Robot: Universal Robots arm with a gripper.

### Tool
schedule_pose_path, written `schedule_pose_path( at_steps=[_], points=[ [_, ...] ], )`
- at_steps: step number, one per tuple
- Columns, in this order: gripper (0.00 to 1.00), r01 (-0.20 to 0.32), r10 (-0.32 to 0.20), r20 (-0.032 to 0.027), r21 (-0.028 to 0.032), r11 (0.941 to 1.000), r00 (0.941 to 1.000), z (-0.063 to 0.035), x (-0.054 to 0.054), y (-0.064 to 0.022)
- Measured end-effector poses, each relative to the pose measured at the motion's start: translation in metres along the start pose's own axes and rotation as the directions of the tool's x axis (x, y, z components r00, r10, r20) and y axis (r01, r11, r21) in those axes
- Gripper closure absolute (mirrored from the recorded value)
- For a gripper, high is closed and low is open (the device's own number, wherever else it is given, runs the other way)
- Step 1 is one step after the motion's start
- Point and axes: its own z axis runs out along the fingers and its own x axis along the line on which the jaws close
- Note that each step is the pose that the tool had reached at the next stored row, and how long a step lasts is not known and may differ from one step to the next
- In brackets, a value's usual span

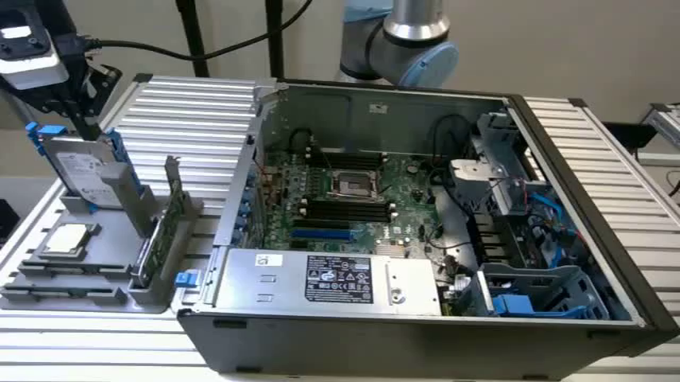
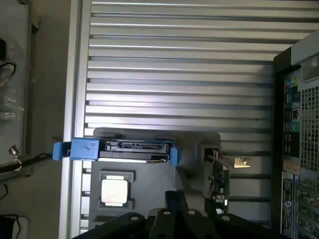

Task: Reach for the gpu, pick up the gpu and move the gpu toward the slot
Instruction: 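Reach for the gpu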

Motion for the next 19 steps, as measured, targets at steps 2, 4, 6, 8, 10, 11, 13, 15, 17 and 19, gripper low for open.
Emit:
schedule_pose_path(
  at_steps=[2, 4, 6, 8, 10, 11, 13, 15, 17, 19],
  points=[
    [0.89, 0.000, 0.000, 0.0000, 0.0000, 1.0000, 1.0000, 0.0000, 0.000, 0.0000],
    [0.89, 0.000, 0.000, 0.0000, 0.0000, 1.0000, 1.0000, 0.0000, 0.000, 0.0000],
    [0.89, 0.000, 0.000, 0.0000, 0.0000, 1.0000, 1.0000, 0.0000, 0.000, 0.0000],
    [0.89, 0.000, 0.000, 0.0000, 0.0000, 1.0000, 1.0000, 0.0000, 0.000, 0.0000],
    [0.89, 0.000, 0.000, 0.0000, 0.0000, 1.0000, 1.0000, 0.0000, 0.000, 0.0000],
    [0.89, 0.000, 0.000, 0.0000, 0.0000, 1.0000, 1.0000, 0.0000, 0.000, 0.0000],
    [0.89, 0.000, 0.000, -0.0001, 0.0004, 1.0000, 1.0000, 0.0000, 0.000, 0.0000],
    [0.89, 0.000, 0.000, -0.0001, 0.0007, 1.0000, 1.0000, 0.0002, 0.000, -0.0013],
    [0.89, 0.000, 0.000, -0.0004, 0.0009, 1.0000, 1.0000, 0.0003, -0.004, -0.0068],
    [0.89, 0.000, 0.000, -0.0003, 0.0009, 1.0000, 1.0000, 0.0005, -0.008, -0.0136]
  ],
)
